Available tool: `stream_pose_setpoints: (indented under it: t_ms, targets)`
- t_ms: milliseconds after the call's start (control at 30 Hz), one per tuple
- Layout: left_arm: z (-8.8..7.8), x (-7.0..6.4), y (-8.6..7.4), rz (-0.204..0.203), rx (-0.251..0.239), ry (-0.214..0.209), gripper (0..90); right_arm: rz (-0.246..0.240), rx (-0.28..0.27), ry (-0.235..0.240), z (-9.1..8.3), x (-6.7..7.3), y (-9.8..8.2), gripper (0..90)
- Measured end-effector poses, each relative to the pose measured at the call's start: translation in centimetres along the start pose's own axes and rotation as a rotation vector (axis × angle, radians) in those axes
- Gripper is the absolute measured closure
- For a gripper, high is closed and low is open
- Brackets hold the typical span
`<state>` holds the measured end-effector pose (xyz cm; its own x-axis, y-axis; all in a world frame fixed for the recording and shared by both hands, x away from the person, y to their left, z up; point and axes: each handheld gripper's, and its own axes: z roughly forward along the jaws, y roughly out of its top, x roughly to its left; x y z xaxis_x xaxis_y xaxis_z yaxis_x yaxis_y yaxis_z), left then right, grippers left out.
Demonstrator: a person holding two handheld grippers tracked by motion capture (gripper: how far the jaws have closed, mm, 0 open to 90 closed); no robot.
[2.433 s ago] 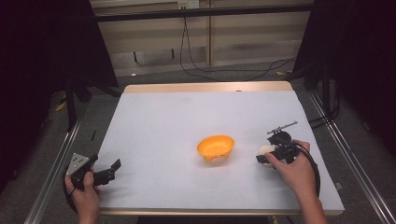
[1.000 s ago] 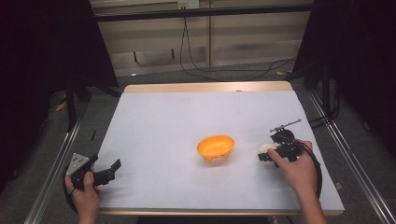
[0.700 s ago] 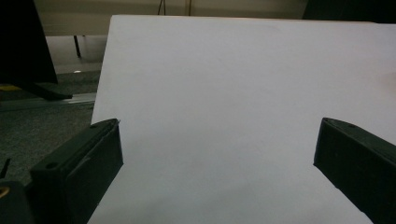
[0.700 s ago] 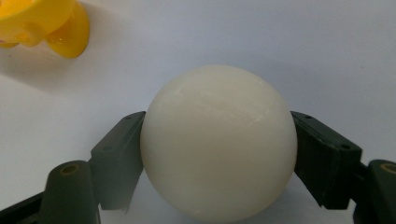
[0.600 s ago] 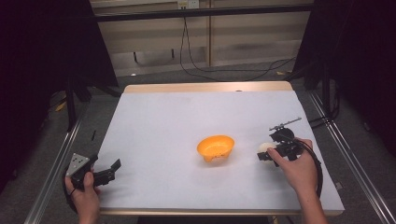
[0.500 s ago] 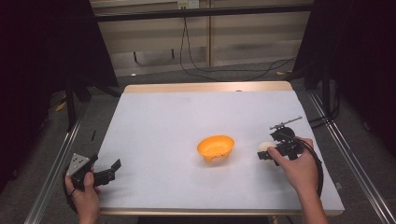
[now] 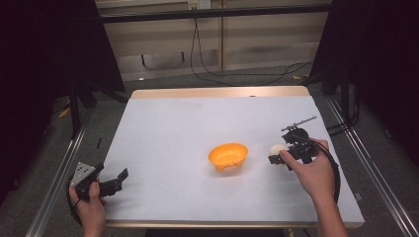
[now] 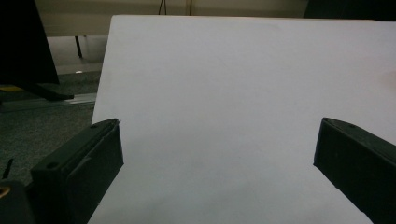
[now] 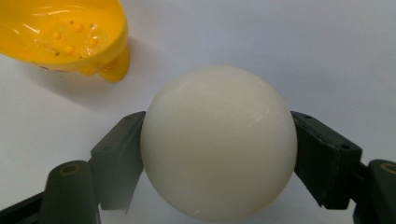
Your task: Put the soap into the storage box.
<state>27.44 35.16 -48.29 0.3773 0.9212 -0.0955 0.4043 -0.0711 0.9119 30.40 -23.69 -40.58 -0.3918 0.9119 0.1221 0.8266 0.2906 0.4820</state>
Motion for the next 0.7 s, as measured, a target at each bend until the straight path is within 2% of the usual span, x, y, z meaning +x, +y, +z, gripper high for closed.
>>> stream_pose_setpoints:
  t_ms: [700]
  targets:
    - [0.1,0.1,0.0,-0.007,0.007,-0.007,1.2,-0.06,0.002,0.03,0.4,2.7,3.0,23.8]
